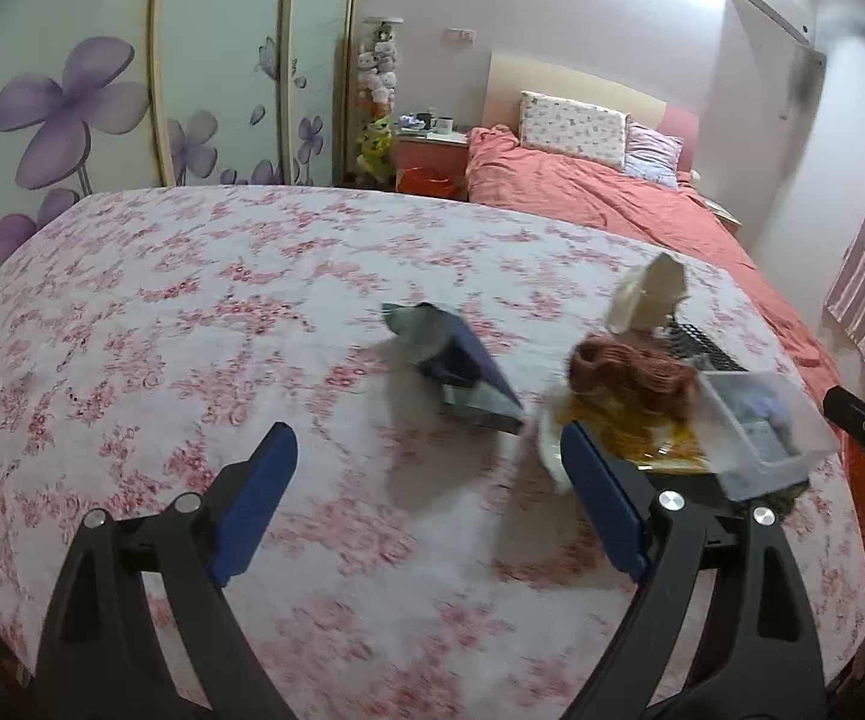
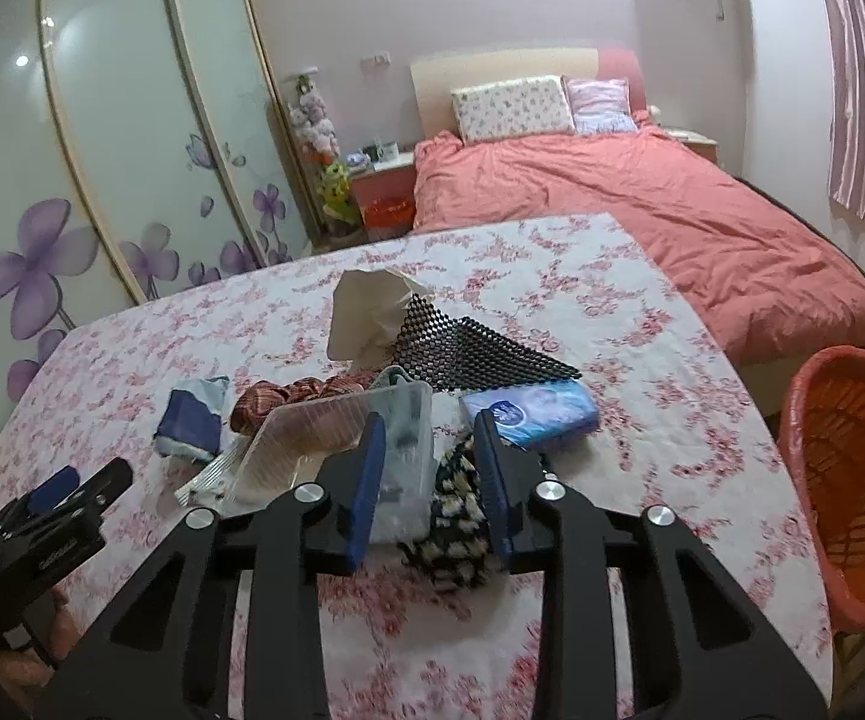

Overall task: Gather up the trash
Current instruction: 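Grasp the clear plastic container with the right tool while the left tool grasps the blue cloth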

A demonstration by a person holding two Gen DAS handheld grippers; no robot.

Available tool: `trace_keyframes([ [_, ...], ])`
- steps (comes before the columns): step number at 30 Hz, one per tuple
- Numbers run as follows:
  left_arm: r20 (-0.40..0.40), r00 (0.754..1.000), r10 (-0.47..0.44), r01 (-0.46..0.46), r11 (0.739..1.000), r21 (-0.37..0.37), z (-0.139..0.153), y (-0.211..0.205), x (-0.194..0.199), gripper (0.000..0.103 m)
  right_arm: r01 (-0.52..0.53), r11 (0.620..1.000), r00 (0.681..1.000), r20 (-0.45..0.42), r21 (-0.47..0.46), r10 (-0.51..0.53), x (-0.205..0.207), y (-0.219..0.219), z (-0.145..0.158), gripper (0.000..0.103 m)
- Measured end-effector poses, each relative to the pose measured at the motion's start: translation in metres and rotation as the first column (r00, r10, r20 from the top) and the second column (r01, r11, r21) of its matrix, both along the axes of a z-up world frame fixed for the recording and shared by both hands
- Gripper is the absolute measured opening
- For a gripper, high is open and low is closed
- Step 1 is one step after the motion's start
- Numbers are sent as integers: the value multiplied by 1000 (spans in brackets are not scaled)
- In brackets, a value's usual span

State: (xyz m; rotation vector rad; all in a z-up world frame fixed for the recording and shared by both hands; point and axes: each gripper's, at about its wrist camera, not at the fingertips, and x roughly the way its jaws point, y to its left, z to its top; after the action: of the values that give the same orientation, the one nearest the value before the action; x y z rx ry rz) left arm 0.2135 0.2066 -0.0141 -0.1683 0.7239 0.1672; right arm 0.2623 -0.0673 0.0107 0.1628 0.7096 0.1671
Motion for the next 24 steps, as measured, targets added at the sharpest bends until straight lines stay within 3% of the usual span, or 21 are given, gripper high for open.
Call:
trace_keyframes([
  [8,-21,1000,-10,9,999,-42,-15,17,19,87,-26,998,996,-85,-59,21,-2,11,-21,5],
  [18,-42,998,-35,32,997,-71,-18,13,47,87,-38,998,994,-104,-54,32,-2,11,-30,5],
  [24,-94,995,-30,22,996,-88,-28,14,70,87,-30,999,998,-56,-45,27,-9,8,-25,4],
])
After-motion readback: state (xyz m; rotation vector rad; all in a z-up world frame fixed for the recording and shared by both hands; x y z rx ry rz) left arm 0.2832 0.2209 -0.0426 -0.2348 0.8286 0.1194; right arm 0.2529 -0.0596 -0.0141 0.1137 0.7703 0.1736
